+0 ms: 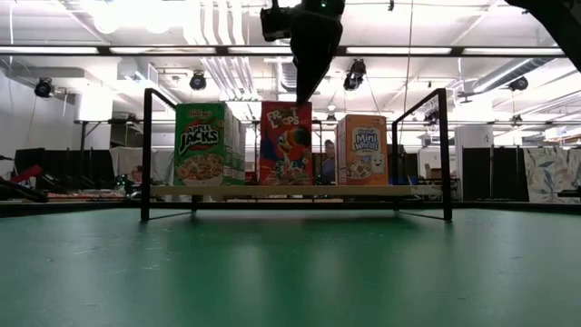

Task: Stack cereal on shelf
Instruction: Put the orange cereal box on the shelf aligned with the other orange cereal boxes

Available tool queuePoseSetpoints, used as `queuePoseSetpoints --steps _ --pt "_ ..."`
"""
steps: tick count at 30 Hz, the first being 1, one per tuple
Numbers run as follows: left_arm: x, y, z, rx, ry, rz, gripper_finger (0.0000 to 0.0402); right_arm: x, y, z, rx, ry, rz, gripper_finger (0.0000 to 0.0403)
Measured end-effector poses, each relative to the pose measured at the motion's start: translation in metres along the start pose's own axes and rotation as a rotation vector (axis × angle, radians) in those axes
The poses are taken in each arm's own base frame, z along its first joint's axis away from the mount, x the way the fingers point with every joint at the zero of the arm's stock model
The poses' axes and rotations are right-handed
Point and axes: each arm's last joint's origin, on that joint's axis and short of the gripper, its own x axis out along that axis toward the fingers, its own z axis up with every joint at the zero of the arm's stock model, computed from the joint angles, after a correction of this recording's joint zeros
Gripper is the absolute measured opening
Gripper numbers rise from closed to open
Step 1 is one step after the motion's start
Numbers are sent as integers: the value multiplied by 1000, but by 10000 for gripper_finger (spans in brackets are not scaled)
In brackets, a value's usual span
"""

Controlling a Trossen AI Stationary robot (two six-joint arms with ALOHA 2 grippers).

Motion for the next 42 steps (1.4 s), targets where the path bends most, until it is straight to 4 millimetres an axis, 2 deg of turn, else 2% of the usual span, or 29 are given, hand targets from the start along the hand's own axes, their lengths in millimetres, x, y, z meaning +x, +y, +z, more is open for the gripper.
queuePoseSetpoints --steps 6,11,15,17,21,24,27,33,37,39,42 --pt "0 0 0 0 1 0 1 -22 0 -1 35 -40 1 234" --pt "0 0 1 -27 1 -1 1 -46 14 -5 45 -87 13 219" --pt "-1 2 6 -106 -11 2 1 -57 42 -15 21 -83 24 207" --pt "-2 3 8 -167 -9 2 1 -58 61 -21 -10 -78 -28 200" --pt "-2 4 11 -369 32 25 1 -54 100 -37 -86 -88 -118 189" --pt "-1 2 5 -583 137 56 1 -47 124 -48 -153 -137 -96 183" --pt "1 -1 -1 -763 282 81 1 -41 139 -61 -222 -221 -75 178" --pt "14 -20 7 -1147 552 -21 1 -31 142 -86 -270 -403 -60 168" --pt "22 -43 18 -1239 770 -121 1 -28 140 -98 -285 -627 -46 164" --pt "22 -53 19 -1245 883 -63 1 -27 139 -103 -306 -733 -46 164" --pt "16 -64 20 -1265 1057 118 1 -28 137 -114 -325 -860 -2 164"
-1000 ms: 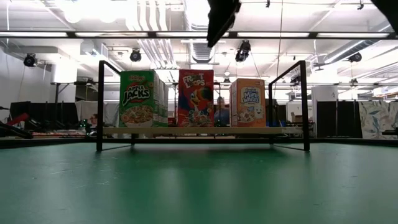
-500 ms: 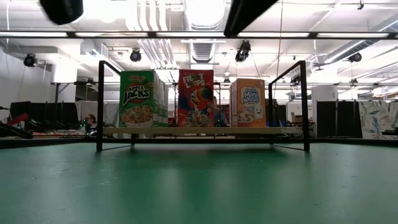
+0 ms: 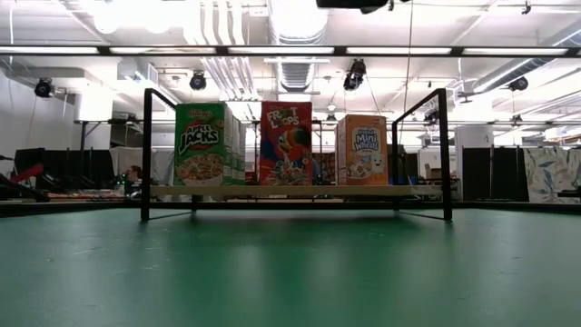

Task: Stack cereal on shelf
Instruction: Put the orange cereal box on the shelf aligned with the other orange cereal boxes

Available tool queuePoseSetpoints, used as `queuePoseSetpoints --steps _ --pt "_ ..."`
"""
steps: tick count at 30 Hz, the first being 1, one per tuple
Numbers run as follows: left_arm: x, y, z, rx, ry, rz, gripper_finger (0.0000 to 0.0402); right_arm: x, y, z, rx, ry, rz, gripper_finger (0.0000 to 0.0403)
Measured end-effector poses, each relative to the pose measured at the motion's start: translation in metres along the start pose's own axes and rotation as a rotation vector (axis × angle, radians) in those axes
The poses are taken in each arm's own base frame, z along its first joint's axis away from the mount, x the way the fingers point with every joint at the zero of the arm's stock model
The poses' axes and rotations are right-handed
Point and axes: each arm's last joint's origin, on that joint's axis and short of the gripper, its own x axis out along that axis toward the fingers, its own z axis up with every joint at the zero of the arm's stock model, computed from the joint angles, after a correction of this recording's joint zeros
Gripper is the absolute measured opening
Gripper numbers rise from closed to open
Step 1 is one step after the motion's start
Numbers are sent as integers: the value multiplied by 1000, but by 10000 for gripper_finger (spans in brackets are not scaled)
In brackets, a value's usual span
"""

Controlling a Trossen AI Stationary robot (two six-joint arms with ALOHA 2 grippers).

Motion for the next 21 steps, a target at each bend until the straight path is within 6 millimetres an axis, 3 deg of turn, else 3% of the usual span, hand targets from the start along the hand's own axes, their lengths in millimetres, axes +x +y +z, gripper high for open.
queuePoseSetpoints --steps 4,7,12,21 --pt "-8 4 -17 -139 39 313 4 -12 0 -10 2 -58 8 161" --pt "-16 6 -26 -169 8 451 20 -22 -2 -12 7 -81 3 162" --pt "-18 12 -33 -237 -32 504 82 -33 -6 -6 20 -130 24 159" --pt "2 28 -42 -325 -79 553 229 -35 -4 -10 17 -128 72 157"
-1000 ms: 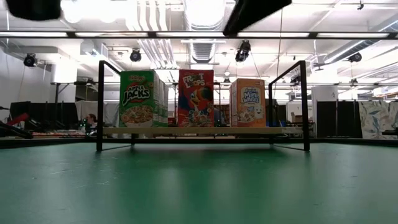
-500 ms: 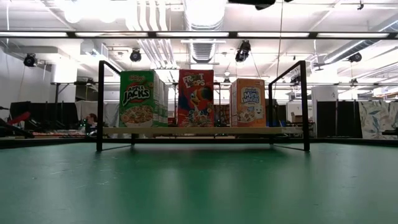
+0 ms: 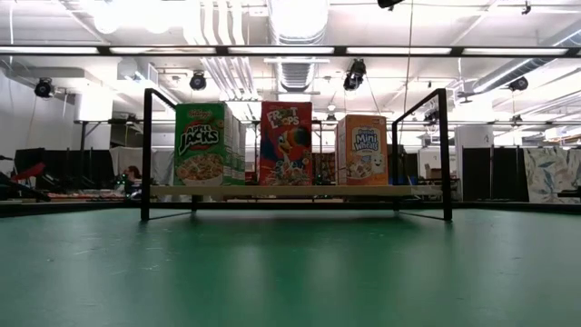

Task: Stack cereal on shelf
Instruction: Put the orange cereal box on the shelf aligned with the other orange cereal boxes

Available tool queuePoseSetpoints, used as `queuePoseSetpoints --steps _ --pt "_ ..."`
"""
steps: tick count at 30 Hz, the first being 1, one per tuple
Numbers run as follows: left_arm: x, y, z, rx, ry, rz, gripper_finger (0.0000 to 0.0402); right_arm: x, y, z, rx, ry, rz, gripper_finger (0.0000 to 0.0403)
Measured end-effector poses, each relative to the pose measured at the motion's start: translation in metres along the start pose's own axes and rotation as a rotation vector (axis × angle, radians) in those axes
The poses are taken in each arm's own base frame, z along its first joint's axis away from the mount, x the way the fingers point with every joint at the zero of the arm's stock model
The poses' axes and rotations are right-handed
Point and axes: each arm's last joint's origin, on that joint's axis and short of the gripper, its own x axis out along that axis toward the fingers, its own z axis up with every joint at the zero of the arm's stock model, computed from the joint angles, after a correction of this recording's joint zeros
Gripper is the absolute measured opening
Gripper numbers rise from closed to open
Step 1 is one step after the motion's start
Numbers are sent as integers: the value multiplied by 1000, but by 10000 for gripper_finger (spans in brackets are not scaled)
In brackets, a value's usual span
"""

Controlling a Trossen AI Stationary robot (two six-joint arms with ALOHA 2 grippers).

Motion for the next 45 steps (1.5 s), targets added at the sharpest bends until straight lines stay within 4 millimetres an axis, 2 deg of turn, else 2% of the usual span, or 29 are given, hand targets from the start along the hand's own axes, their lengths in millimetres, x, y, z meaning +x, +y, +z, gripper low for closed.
queuePoseSetpoints --steps 4,9,15,29,37,45 --pt "10 -3 -4 6 -16 -18 268 0 0 -1 5 10 4 157" --pt "20 -1 -4 -10 -35 10 287 0 0 -1 11 12 4 155" --pt "23 0 -3 -16 -44 22 285 0 1 -2 21 22 7 157" --pt "3 -3 -7 27 -5 -31 283 0 1 -3 28 29 9 150" --pt "20 3 -7 10 -43 24 283 0 1 -4 30 36 10 148" --pt "36 -1 -10 6 -17 -11 274 0 1 -4 30 39 11 148"
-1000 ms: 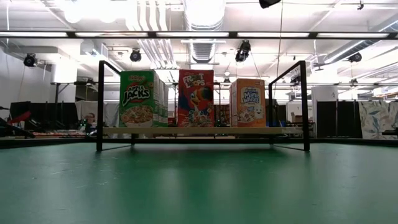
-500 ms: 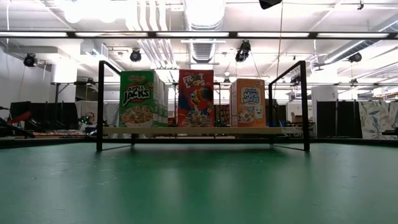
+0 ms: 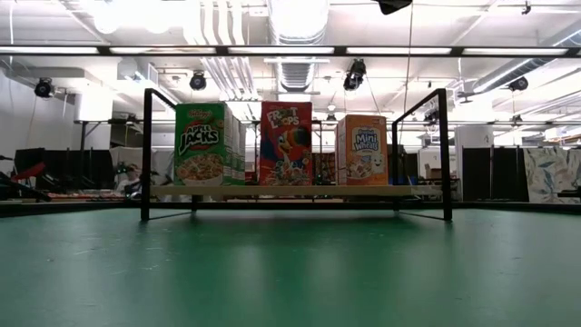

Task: Stack cereal on shelf
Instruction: Put the orange cereal box on the shelf aligned with the other orange cereal boxes

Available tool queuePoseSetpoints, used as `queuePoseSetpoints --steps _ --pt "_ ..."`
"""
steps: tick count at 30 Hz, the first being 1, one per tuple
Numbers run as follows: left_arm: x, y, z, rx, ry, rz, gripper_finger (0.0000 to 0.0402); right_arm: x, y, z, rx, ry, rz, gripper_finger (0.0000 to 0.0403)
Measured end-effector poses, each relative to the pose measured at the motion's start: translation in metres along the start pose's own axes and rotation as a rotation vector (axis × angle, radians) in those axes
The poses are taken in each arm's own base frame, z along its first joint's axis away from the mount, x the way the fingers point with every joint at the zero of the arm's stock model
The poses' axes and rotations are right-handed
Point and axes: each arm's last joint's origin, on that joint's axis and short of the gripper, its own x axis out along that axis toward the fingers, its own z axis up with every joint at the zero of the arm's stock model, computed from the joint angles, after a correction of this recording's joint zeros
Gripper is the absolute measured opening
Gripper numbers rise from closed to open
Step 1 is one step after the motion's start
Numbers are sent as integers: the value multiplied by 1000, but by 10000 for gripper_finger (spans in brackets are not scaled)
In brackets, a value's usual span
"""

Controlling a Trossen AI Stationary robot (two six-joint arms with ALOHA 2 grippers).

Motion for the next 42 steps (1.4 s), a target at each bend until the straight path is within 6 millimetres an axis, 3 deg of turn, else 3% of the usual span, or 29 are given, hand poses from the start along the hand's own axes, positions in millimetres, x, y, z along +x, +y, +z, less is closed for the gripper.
queuePoseSetpoints --steps 13,21,27,32,36,39,42 --pt "-5 -3 -1 33 17 -22 176 -2 2 -3 21 36 14 148" --pt "-34 -19 7 170 6 -153 155 -29 9 -2 63 35 54 148" --pt "-83 -53 33 376 -435 -509 155 -47 22 -2 46 -15 108 148" --pt "-132 -84 65 602 -783 -652 155 -59 34 0 -3 -69 157 148" --pt "-155 -101 94 768 -999 -633 155 -64 42 3 -53 -105 187 148" --pt "-157 -108 119 854 -1104 -537 155 -67 47 4 -72 -115 209 148" --pt "-156 -112 148 832 -1154 -456 155 -69 50 5 -83 -122 224 148"
